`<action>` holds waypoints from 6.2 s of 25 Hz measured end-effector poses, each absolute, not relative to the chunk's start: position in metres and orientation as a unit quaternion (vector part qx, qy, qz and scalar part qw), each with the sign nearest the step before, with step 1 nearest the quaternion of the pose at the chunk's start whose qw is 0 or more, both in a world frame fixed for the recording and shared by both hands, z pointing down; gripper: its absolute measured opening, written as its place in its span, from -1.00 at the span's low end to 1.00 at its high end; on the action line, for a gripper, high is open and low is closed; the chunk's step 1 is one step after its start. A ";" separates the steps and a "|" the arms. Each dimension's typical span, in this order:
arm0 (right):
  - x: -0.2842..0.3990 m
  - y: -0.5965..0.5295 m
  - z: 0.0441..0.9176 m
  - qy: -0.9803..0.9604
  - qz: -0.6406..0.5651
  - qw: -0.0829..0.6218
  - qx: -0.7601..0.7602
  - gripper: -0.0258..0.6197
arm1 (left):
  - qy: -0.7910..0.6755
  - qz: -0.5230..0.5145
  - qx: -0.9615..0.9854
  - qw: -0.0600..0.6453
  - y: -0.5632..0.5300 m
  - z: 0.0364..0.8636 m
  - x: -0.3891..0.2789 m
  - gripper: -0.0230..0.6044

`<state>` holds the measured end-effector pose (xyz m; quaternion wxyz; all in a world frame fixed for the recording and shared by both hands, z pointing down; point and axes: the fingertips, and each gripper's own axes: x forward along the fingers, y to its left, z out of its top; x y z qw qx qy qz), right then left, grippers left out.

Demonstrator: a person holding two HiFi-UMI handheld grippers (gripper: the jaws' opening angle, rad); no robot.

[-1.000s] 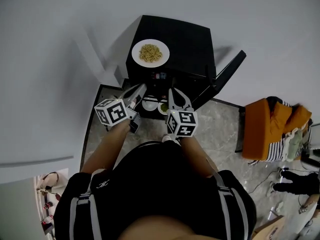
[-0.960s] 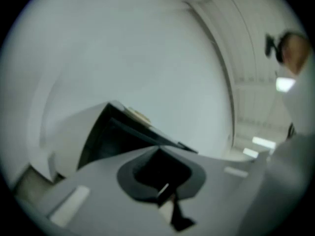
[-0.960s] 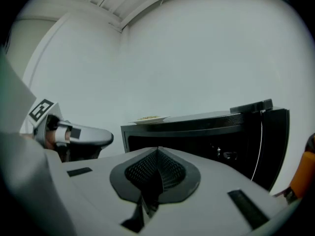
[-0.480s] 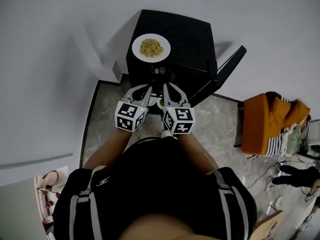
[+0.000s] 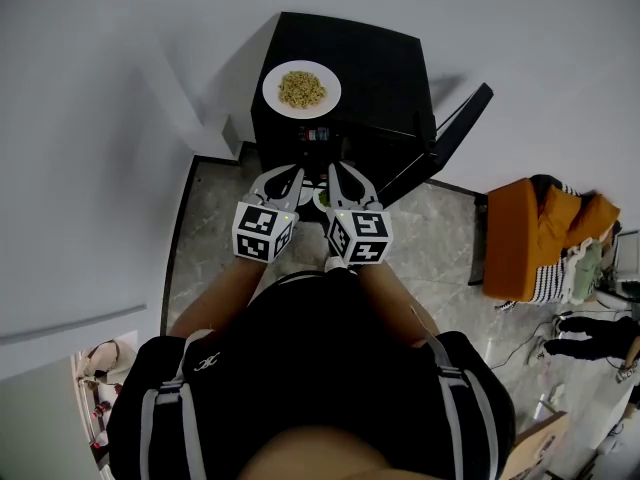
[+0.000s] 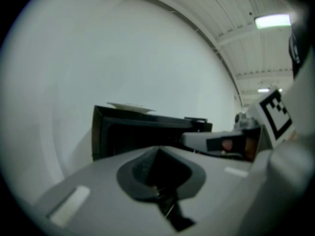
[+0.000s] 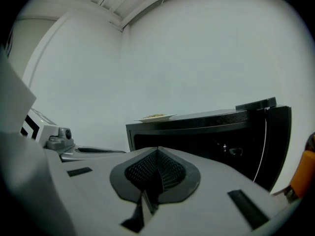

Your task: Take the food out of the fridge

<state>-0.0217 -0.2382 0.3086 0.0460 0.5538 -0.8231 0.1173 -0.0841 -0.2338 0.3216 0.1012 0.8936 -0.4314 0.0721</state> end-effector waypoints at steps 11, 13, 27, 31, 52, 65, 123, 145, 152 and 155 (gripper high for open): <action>-0.003 -0.222 0.315 -0.831 0.101 0.059 0.543 -0.92 | -0.432 0.006 0.873 0.224 -0.228 0.342 -0.074 -0.92; 0.008 -0.217 0.316 -0.831 0.108 0.059 0.542 -0.92 | -0.444 0.019 0.872 0.207 -0.223 0.342 -0.067 -0.92; 0.068 -0.178 0.487 -0.839 0.122 0.026 0.530 -0.92 | -0.478 0.045 0.858 0.181 -0.181 0.520 -0.018 -0.92; 0.072 -0.179 0.580 -0.842 0.125 -0.003 0.525 -0.92 | -0.459 0.039 0.870 0.174 -0.188 0.617 -0.012 -0.92; 0.135 -0.140 0.780 -0.823 0.146 -0.017 0.549 -0.92 | -0.459 -0.167 0.709 0.508 -0.247 0.953 0.029 -0.64; 0.175 -0.117 0.810 -0.812 0.172 0.015 0.557 -0.92 | -0.402 -0.298 0.602 0.622 -0.310 1.021 0.045 -0.62; 0.134 -0.127 0.329 -0.796 0.169 0.024 0.581 -0.92 | -0.287 -0.268 0.643 0.658 -0.080 0.322 -0.038 -0.91; 0.160 -0.137 0.230 -0.753 0.120 -0.025 0.646 -0.92 | -0.267 -0.296 0.677 0.618 -0.257 0.235 0.006 -0.89; 0.170 -0.123 0.237 -0.736 0.123 -0.023 0.666 -0.92 | -0.276 -0.314 0.669 0.615 -0.295 0.242 0.009 -0.89; 0.175 -0.119 0.239 -0.729 0.124 -0.026 0.673 -0.92 | -0.282 -0.318 0.659 0.620 -0.307 0.249 0.010 -0.89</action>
